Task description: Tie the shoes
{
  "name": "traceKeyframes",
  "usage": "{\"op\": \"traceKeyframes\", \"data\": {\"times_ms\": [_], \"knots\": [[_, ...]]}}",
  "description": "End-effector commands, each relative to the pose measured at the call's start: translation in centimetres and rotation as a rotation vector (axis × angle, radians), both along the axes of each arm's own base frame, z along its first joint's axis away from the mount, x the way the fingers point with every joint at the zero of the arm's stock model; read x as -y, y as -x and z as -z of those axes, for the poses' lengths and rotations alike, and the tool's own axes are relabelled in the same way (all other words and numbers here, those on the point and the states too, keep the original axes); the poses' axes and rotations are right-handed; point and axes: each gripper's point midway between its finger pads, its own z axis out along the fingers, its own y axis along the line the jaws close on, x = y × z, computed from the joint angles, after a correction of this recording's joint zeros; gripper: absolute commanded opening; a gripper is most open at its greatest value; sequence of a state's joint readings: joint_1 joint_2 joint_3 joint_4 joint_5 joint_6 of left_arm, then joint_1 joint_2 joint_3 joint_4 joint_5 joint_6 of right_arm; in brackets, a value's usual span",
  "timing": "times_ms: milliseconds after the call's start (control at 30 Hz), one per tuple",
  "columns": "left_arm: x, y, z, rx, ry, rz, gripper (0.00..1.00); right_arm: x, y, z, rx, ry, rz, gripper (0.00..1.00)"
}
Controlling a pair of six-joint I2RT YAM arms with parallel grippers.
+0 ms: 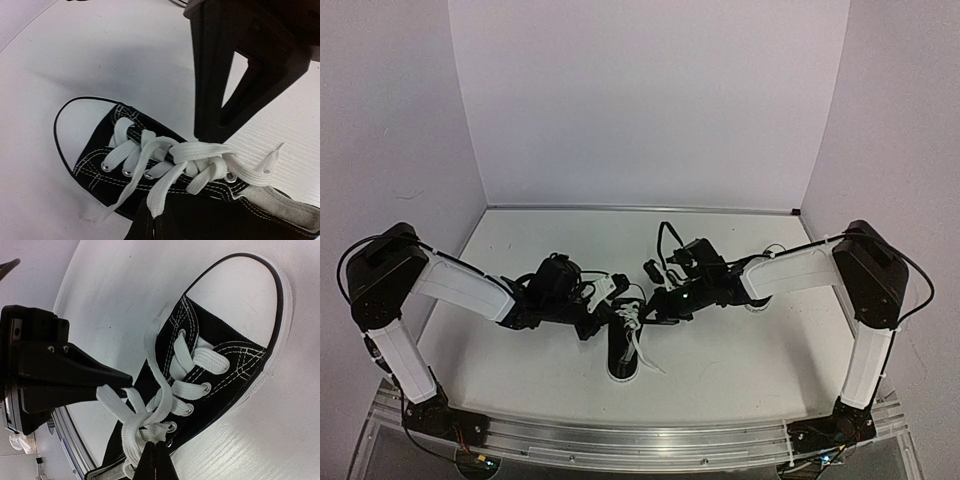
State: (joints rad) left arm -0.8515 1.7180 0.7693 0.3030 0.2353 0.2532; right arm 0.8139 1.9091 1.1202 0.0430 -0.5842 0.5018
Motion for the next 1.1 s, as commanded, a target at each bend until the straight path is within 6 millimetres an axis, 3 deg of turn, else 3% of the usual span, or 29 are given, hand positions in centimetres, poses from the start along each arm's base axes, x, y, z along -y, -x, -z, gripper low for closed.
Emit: {"op": "traceKeyframes", "data": {"times_ms": [0, 600, 1067], "knots": [[-1.7, -1.5, -1.6, 0.052, -0.002, -0.110, 0.00, -0.1, -0.6, -2.3, 0.051, -0.033, 0.005, 0.00], [-3.4, -1.5, -1.0, 0.051, -0.071, -0.142, 0.00, 1.6, -1.5, -3.0, 0.078, -0.026, 0.054, 0.00], [-5.1, -2.8, 0.5, 0.019, -0.155, -0.227, 0.00, 3.9, -1.5, -0.9, 0.076, 0.044, 0.109, 0.00]]}}
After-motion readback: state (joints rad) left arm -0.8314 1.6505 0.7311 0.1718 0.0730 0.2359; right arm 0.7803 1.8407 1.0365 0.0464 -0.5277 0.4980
